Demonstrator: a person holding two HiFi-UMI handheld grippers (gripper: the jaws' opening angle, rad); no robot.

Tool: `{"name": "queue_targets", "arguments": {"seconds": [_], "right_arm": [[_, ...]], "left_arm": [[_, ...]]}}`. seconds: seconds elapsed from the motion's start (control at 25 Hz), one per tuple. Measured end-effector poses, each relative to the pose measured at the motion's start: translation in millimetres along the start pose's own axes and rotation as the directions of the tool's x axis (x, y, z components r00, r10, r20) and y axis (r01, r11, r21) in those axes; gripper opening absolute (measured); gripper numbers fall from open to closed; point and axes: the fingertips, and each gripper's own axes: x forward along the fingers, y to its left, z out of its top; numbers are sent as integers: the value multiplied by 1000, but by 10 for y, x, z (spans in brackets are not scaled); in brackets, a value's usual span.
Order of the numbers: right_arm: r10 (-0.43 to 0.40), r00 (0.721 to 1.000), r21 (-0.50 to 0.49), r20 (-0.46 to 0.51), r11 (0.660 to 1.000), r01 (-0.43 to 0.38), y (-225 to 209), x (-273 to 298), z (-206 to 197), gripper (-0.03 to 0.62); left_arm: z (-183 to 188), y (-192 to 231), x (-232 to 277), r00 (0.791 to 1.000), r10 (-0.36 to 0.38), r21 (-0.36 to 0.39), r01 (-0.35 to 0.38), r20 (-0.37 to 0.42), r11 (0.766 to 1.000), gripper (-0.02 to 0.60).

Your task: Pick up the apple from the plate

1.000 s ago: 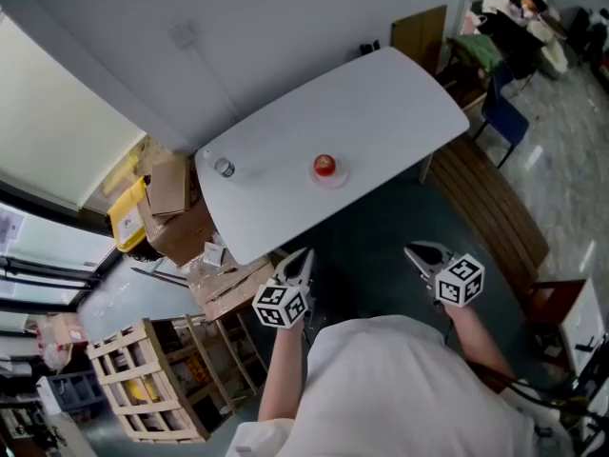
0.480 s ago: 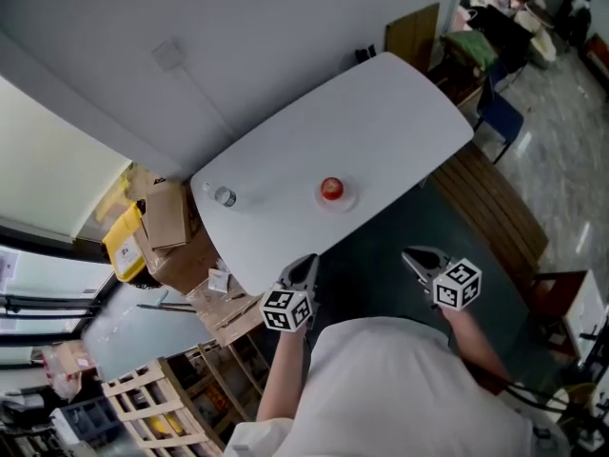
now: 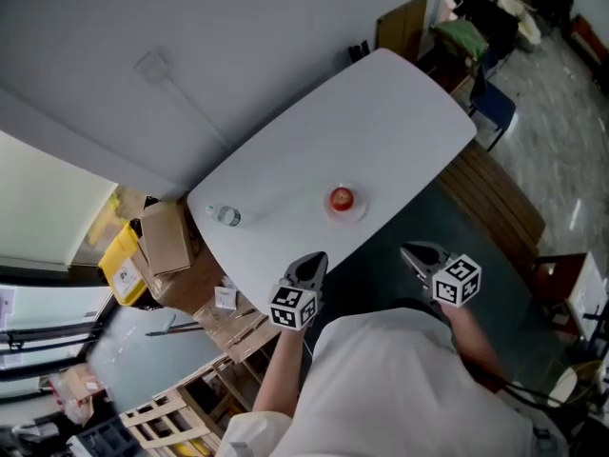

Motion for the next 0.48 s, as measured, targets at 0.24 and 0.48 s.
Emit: {"name": "queue_targets", "arguments": {"seconds": [0.24,0.48], "right_arm": [[-13,1000,15,-14,1000,13,53,124,4,40],[-14,999,9,-36,1000,14,65,155,-4,38]], "left_arm": [[-59,9,69,999,-49,7,50,-22,999,2],[-55,8,124,998,-53,0,53,-18,999,2]]}}
